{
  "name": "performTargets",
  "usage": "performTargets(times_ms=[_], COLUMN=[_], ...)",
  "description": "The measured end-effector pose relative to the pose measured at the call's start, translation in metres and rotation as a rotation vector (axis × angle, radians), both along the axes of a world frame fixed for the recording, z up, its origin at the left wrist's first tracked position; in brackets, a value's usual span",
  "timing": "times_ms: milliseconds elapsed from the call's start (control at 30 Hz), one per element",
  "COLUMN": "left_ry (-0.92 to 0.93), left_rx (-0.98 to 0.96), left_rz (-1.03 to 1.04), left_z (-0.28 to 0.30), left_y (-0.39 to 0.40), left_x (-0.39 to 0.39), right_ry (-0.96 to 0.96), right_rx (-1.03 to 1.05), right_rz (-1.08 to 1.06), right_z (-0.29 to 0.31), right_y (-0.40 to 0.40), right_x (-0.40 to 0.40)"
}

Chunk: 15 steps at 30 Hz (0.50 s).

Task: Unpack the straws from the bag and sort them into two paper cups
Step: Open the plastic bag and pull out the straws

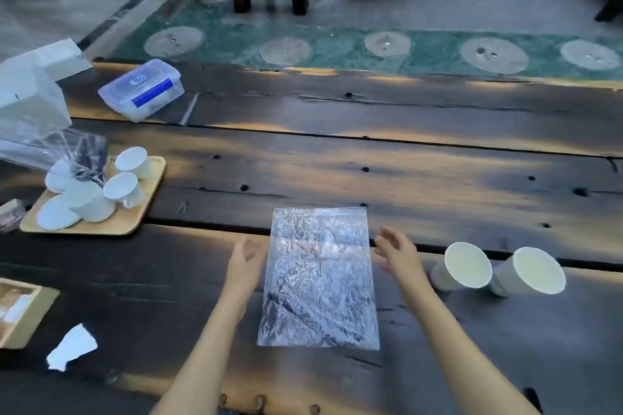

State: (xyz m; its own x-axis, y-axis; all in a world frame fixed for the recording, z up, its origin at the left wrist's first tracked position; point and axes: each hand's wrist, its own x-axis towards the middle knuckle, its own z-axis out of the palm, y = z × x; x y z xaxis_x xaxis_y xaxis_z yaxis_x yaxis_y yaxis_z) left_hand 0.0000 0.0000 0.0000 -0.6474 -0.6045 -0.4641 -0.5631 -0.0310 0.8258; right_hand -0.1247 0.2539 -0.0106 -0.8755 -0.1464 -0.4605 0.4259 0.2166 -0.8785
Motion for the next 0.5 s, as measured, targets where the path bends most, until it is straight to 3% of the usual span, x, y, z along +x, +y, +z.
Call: performTargets(times_ms=[133,333,500], left_ry=[-0.092,-0.177,-0.248], left_rx=[0.083,0.165,0.126], left_rz=[0.023,0.030,0.093], left_z=[-0.021,-0.050,-0.067], left_y=[-0.017,-0.033,-0.038], left_x=[-0.021,-0.063,-0.095], right_ry=[-0.250,-0.348,-0.336], right_rx=[-0.152,-0.039,0.039], right_rz=[-0.187,-0.234,-0.202], right_z=[-0.020,-0.047,-0.067], right_y=[-0.009,-0.019,-0.030], right_x=[-0.013,-0.047,-0.077])
